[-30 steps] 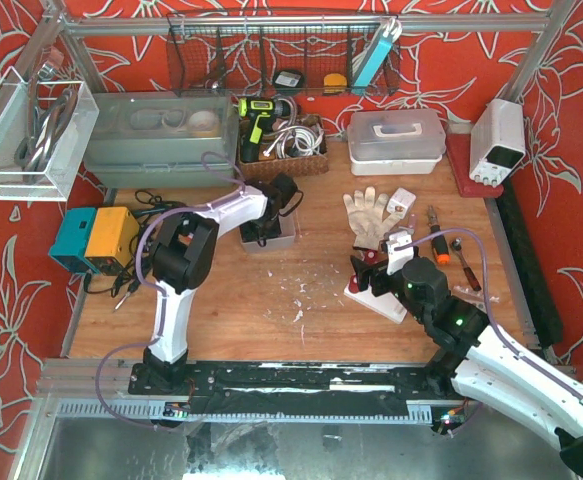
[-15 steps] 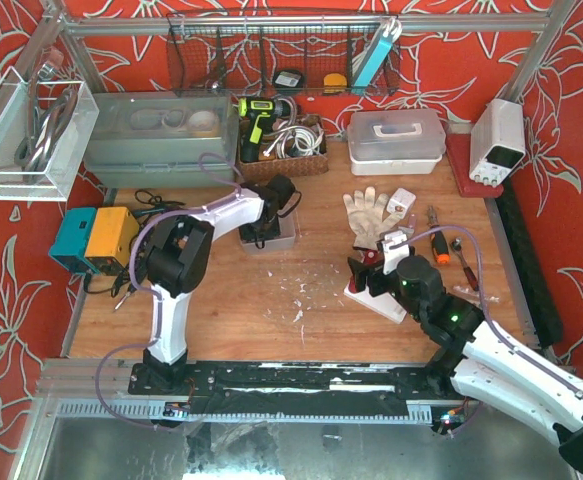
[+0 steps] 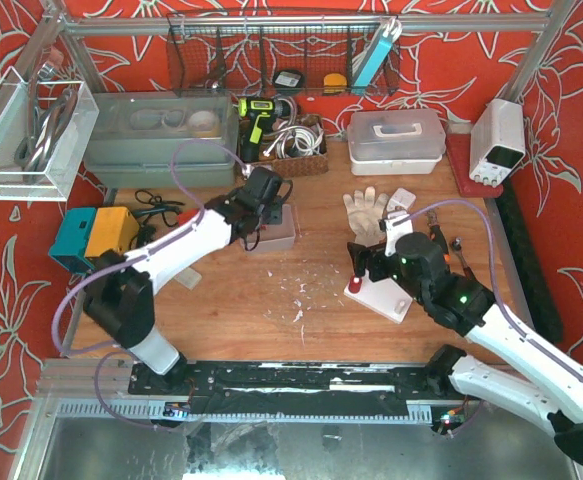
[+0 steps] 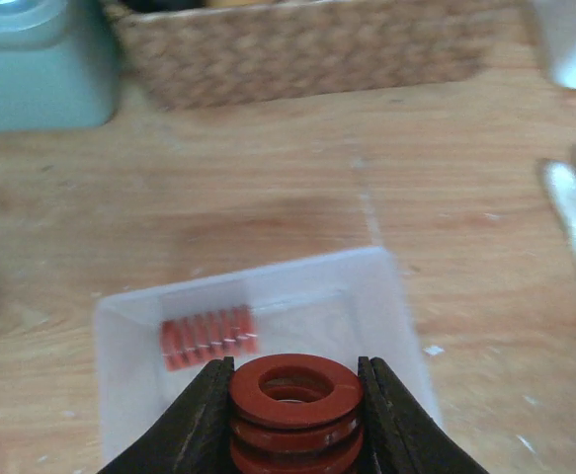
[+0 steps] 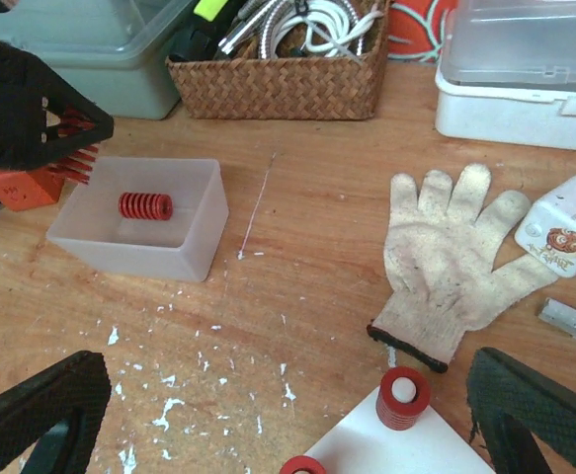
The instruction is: Install the large spring
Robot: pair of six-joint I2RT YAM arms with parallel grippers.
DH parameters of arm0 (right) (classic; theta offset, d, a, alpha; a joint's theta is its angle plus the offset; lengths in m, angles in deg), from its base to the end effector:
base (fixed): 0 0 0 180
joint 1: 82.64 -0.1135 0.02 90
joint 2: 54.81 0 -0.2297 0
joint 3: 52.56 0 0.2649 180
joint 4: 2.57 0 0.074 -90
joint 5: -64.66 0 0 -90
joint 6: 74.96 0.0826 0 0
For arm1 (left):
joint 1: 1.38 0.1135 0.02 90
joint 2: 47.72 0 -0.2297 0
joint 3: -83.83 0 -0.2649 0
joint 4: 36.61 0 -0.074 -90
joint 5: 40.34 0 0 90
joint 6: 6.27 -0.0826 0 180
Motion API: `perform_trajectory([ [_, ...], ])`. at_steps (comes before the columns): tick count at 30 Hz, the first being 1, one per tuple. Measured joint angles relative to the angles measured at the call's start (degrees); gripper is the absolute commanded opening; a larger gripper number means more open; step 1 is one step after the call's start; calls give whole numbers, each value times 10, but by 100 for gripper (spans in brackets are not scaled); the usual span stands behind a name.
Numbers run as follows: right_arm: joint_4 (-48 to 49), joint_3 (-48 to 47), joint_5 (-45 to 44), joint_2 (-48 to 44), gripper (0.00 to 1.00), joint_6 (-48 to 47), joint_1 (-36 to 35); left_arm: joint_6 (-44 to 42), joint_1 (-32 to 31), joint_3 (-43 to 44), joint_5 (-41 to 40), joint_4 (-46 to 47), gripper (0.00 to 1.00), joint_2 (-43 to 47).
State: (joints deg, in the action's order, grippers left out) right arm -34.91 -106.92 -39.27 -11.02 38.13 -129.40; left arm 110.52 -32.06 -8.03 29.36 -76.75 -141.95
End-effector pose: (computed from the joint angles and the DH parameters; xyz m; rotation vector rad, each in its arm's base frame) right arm 0.1911 0.1742 0.2639 -0.2451 1.9670 0.5683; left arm 0.3630 -0.1821 0.2051 -0.0876 2.3146 -0.0835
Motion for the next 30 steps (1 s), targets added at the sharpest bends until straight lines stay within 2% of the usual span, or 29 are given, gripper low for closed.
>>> perform_trajectory([
  [4, -57, -63, 16, 40, 97, -1, 3, -76, -41, -111, 38, 135, 0, 79],
  [9, -125, -101, 24, 42, 90, 7, 6, -163, -72, -292, 146, 348, 0, 174],
  [14, -191, -151, 44, 31, 75, 21, 11, -238, -128, -447, 233, 540, 0, 244],
  [17, -218, -185, 77, 46, 65, 20, 13, -285, -156, -487, 270, 613, 0, 255],
  [20, -225, -200, 128, 63, 60, 18, 13, -332, -181, -517, 295, 680, 0, 262],
  [24, -226, -201, 217, 98, 58, 21, 14, -381, -207, -532, 316, 723, 0, 266],
  [30, -223, -198, 295, 137, 57, 35, 14, -429, -233, -532, 307, 745, 0, 265],
])
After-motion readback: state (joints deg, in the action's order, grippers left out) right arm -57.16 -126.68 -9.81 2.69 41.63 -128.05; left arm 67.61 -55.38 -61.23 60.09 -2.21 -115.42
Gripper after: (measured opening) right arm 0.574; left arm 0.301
